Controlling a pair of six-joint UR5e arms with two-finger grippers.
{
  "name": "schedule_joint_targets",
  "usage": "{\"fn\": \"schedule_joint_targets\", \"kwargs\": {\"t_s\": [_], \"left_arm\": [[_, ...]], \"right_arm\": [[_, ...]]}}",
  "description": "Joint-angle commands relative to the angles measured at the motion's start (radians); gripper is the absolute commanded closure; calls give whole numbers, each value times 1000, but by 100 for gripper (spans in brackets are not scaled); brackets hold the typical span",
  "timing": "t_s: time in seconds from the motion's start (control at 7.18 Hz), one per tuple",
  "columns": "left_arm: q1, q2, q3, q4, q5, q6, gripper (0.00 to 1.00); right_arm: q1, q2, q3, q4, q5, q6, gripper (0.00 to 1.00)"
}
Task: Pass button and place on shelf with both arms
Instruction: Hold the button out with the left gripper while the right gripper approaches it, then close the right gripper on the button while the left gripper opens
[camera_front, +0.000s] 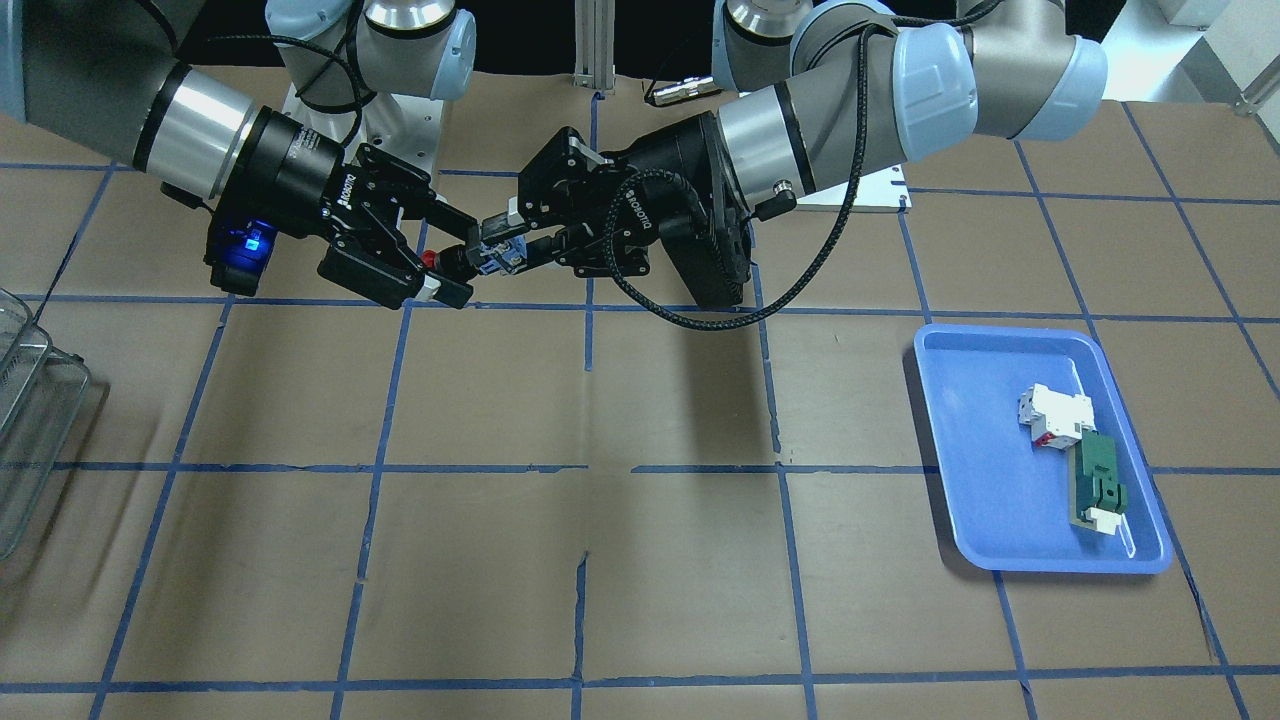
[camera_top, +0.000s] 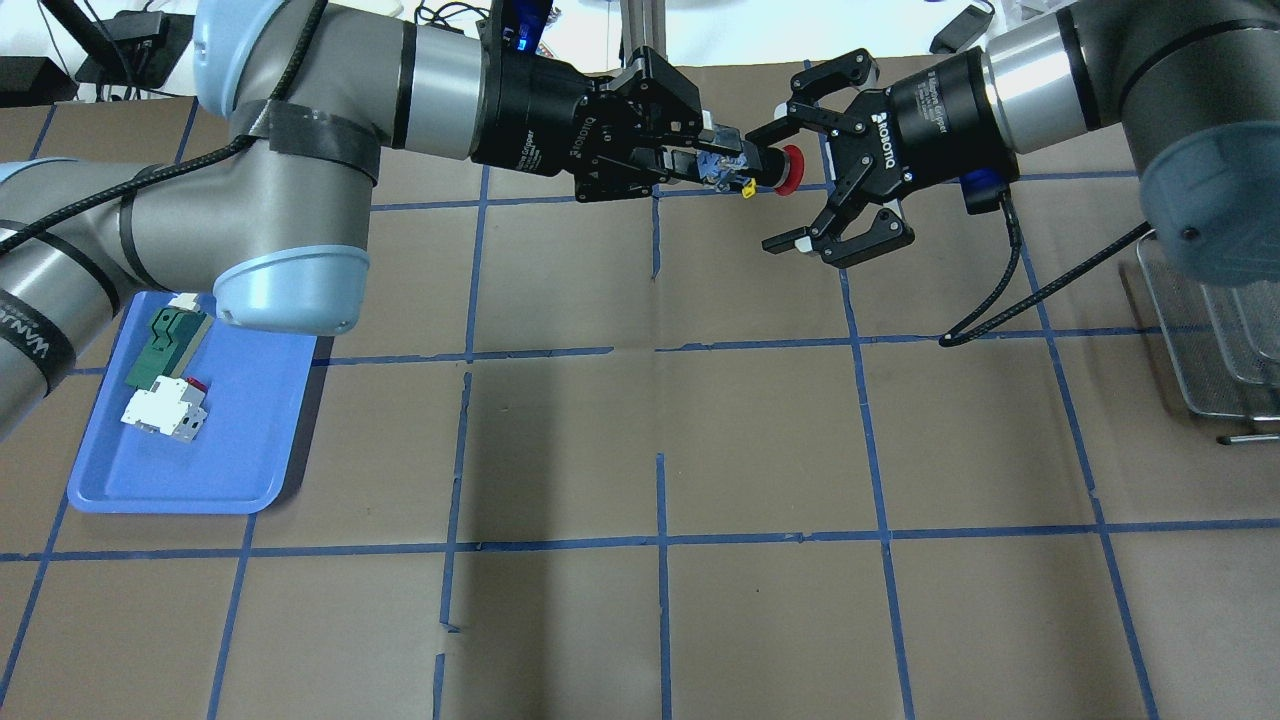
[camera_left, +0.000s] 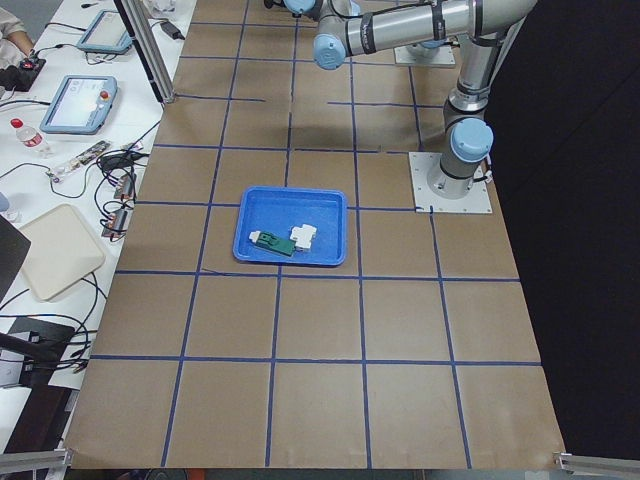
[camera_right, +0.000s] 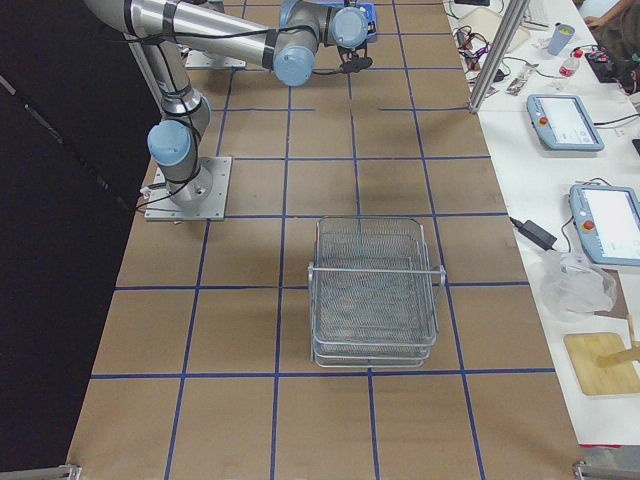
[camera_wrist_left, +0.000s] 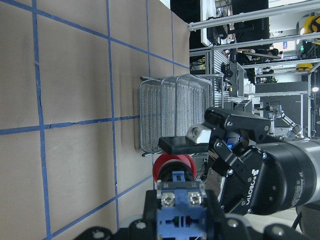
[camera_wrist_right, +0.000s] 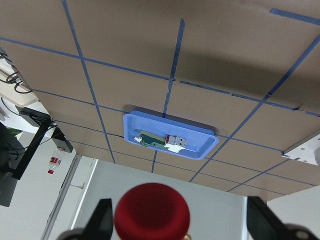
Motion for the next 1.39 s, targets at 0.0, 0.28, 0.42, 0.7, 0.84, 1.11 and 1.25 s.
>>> {"fn": "schedule_joint_targets", "kwargs": {"t_s": [0.0,0.28,0.42,0.7,0.84,1.11,1.25], "left_arm": [[0,4,-4,0,3,-12,100],[0,2,-2,0,3,-12,100],[0,1,-4,0,3,-12,100],[0,1,-1,0,0,-37,29],[0,1,-1,0,0,-44,2],[0,-1,-2,0,2,-45,0],[0,1,-2,0,3,-43,0]], "right_arm": [[-1,-1,0,0,2,-1,21],[-2,-2,0,2,39,-4,57],[-4,-2,0,2,44,-4,76],[-4,-2,-2,2,44,-4,88],[-5,-2,-2,2,44,-3,90],[-7,-1,-2,-1,41,-4,97],[-33,-1,-2,-1,32,-16,97]]}}
